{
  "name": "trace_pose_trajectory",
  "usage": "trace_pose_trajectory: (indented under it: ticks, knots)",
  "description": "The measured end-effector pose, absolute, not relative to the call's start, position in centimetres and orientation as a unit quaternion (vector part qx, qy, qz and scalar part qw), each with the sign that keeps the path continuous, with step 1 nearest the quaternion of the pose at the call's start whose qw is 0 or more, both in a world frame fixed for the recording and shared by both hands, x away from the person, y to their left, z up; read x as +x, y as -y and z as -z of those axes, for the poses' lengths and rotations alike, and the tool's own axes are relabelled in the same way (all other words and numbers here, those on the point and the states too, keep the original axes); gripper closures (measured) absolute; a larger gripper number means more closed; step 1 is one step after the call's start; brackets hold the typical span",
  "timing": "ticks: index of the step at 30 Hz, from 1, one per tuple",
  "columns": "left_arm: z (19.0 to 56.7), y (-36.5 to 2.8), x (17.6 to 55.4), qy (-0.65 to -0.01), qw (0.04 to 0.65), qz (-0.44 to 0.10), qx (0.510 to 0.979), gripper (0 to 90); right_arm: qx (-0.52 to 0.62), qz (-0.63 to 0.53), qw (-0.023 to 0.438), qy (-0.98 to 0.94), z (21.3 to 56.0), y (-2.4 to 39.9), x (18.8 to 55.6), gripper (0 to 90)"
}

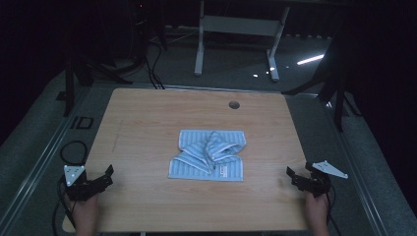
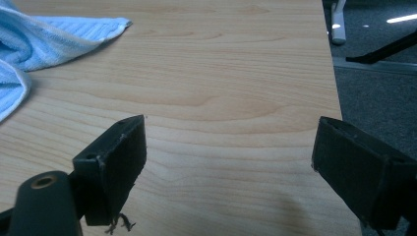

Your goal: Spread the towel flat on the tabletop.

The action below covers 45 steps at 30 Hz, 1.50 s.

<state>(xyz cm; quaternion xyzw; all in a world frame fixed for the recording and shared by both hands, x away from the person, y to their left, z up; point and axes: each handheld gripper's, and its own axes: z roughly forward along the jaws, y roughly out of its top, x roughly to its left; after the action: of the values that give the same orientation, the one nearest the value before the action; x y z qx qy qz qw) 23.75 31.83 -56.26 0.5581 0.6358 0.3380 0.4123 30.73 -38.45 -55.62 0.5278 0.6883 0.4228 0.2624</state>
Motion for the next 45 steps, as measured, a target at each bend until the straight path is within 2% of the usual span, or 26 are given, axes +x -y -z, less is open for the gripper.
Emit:
trace_pose_trajectory:
  ticks: [5, 6, 7, 9, 13, 14, 15, 17, 22, 23, 26, 30, 33, 35, 39, 45]
  knots:
    - [56.2, -32.2, 23.6, -0.632, 0.429, -0.306, 0.568, 1.2, 0.527, -0.423, 0.251, -0.693, 55.6, 38.6, 30.9, 13.2]
    - [56.1, -32.2, 23.6, -0.628, 0.432, -0.299, 0.574, 1.2, 0.522, -0.418, 0.234, -0.705, 55.7, 38.6, 31.1, 13.1]
    - [55.9, -32.2, 23.6, -0.615, 0.431, -0.287, 0.595, 1.2, 0.519, -0.410, 0.232, -0.713, 55.7, 38.5, 31.2, 13.2]
    - [55.8, -32.2, 23.6, -0.610, 0.431, -0.284, 0.602, 1.2, 0.507, -0.400, 0.229, -0.728, 55.7, 38.3, 31.4, 13.2]
    - [55.4, -32.4, 23.8, -0.586, 0.423, -0.249, 0.644, 1.2, 0.489, -0.402, 0.215, -0.743, 55.4, 38.2, 31.4, 13.4]
    - [55.4, -32.4, 24.0, -0.575, 0.404, -0.234, 0.672, 1.2, 0.484, -0.399, 0.208, -0.751, 55.0, 38.2, 31.4, 13.3]
    - [55.4, -32.4, 24.0, -0.575, 0.404, -0.234, 0.672, 1.2, 0.480, -0.400, 0.203, -0.754, 54.9, 38.2, 31.5, 13.3]
    - [55.2, -32.2, 24.0, -0.559, 0.375, -0.228, 0.704, 1.2, 0.476, -0.391, 0.200, -0.762, 54.5, 38.2, 31.5, 13.4]
    - [54.8, -32.0, 24.4, -0.549, 0.356, -0.180, 0.735, 1.2, 0.466, -0.379, 0.164, -0.782, 53.9, 38.0, 31.6, 13.3]
    - [54.5, -31.4, 24.7, -0.531, 0.328, -0.165, 0.764, 1.2, 0.458, -0.359, 0.154, -0.798, 53.7, 37.6, 31.6, 12.9]
    - [54.2, -30.4, 24.8, -0.515, 0.290, -0.160, 0.791, 1.2, 0.451, -0.332, 0.136, -0.817, 53.6, 37.1, 31.6, 12.9]
    - [53.6, -29.7, 24.9, -0.507, 0.283, -0.143, 0.802, 1.2, 0.444, -0.308, 0.114, -0.834, 53.5, 36.8, 31.8, 12.9]
    - [53.1, -28.8, 25.0, -0.498, 0.256, -0.156, 0.814, 1.2, 0.442, -0.299, 0.101, -0.840, 53.4, 36.6, 32.0, 13.1]
    - [52.6, -28.3, 25.3, -0.503, 0.251, -0.140, 0.815, 1.2, 0.440, -0.284, 0.073, -0.849, 53.1, 36.3, 32.4, 13.4]
    - [52.4, -27.8, 25.6, -0.508, 0.252, -0.117, 0.816, 1.2, 0.429, -0.260, 0.078, -0.861, 52.8, 35.8, 32.6, 13.4]
    - [52.3, -26.4, 26.3, -0.511, 0.189, -0.091, 0.834, 2.7, 0.417, -0.240, 0.064, -0.874, 52.0, 34.8, 32.9, 13.5]
